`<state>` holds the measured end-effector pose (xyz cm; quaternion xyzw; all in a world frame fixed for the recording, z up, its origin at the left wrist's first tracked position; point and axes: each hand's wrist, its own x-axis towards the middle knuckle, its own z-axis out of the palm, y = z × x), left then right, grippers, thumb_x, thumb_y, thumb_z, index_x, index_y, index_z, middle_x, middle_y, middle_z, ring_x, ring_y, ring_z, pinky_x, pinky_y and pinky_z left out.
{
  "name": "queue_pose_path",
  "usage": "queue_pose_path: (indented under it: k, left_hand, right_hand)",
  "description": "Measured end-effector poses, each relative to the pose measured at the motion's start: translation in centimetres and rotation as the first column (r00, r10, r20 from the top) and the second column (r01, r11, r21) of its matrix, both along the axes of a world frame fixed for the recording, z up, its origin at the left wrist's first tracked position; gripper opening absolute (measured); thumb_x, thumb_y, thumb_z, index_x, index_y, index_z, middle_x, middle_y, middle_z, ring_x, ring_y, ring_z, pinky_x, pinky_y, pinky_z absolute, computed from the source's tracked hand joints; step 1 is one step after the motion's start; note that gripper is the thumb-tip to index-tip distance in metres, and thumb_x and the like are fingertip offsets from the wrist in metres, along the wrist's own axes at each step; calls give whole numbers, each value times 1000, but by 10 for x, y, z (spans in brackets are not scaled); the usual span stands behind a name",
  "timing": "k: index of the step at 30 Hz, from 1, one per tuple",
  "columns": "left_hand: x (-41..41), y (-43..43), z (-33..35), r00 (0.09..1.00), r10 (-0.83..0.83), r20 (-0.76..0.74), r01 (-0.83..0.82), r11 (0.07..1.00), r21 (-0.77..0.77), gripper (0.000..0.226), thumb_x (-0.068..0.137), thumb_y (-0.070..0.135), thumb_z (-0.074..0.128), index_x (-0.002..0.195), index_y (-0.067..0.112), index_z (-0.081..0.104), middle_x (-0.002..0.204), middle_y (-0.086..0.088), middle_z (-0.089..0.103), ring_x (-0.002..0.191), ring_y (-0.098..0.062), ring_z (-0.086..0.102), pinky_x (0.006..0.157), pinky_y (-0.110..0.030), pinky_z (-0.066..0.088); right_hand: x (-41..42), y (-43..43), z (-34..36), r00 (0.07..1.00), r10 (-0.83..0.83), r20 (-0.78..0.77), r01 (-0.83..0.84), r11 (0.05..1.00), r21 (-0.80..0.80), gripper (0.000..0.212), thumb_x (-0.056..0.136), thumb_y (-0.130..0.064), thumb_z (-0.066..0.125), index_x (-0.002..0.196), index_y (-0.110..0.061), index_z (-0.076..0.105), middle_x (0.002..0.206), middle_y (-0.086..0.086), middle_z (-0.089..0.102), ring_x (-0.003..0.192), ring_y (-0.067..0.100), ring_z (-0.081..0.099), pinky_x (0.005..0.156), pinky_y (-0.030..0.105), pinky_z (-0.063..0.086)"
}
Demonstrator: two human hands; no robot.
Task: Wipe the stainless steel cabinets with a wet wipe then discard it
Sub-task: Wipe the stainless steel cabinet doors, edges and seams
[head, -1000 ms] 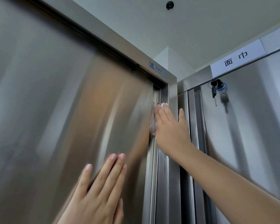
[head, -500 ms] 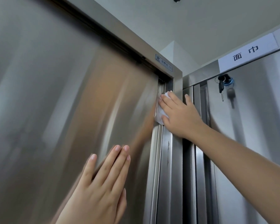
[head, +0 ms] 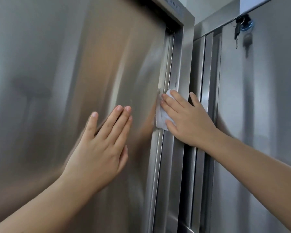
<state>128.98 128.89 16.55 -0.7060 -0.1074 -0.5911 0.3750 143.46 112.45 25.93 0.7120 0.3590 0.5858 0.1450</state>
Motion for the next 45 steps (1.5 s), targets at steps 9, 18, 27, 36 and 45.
queue_pose_path:
  k: [9,18,27,36,45]
  left_hand:
    - [-10,2,-33,998,1,-56,0,1000,26,58,84,22,35,135,-3,44,146,-18,34,134,-33,33,102,-56,25]
    - [5,-6,-77,998,13,-58,-12,1000,24,56,81,18,44,133,-4,47,145,-20,36,133,-33,36,103,-54,25]
    - [19,-8,-106,998,29,-57,-29,1000,-11,56,89,22,37,138,-4,38,149,-20,29,137,-31,30,105,-52,24]
    - [19,-16,-111,996,25,-84,-29,999,-46,57,86,20,40,138,-3,39,148,-19,29,137,-31,29,107,-51,22]
    - [19,-25,-140,985,-35,-166,19,995,-97,59,77,15,54,135,2,47,146,-15,35,136,-29,33,107,-50,20]
  right_hand:
    - [-2,-1,-59,1000,-13,-24,13,1000,-19,57,92,-32,30,143,-7,33,151,8,30,140,24,21,106,51,26]
    - [-7,0,-103,995,-73,-70,71,997,-36,59,94,-33,23,147,-7,18,155,8,15,143,24,8,109,50,20]
    - [-8,2,-141,996,-68,-56,68,998,-2,58,94,-32,26,146,-8,23,155,9,18,142,25,13,108,48,26]
    - [-16,4,-176,978,105,-182,-92,993,77,57,90,-21,42,143,-4,32,151,11,28,141,27,20,105,45,35]
    - [-27,-4,-219,969,-20,-247,13,999,-30,61,94,-28,33,148,-7,12,156,8,9,143,24,5,107,45,30]
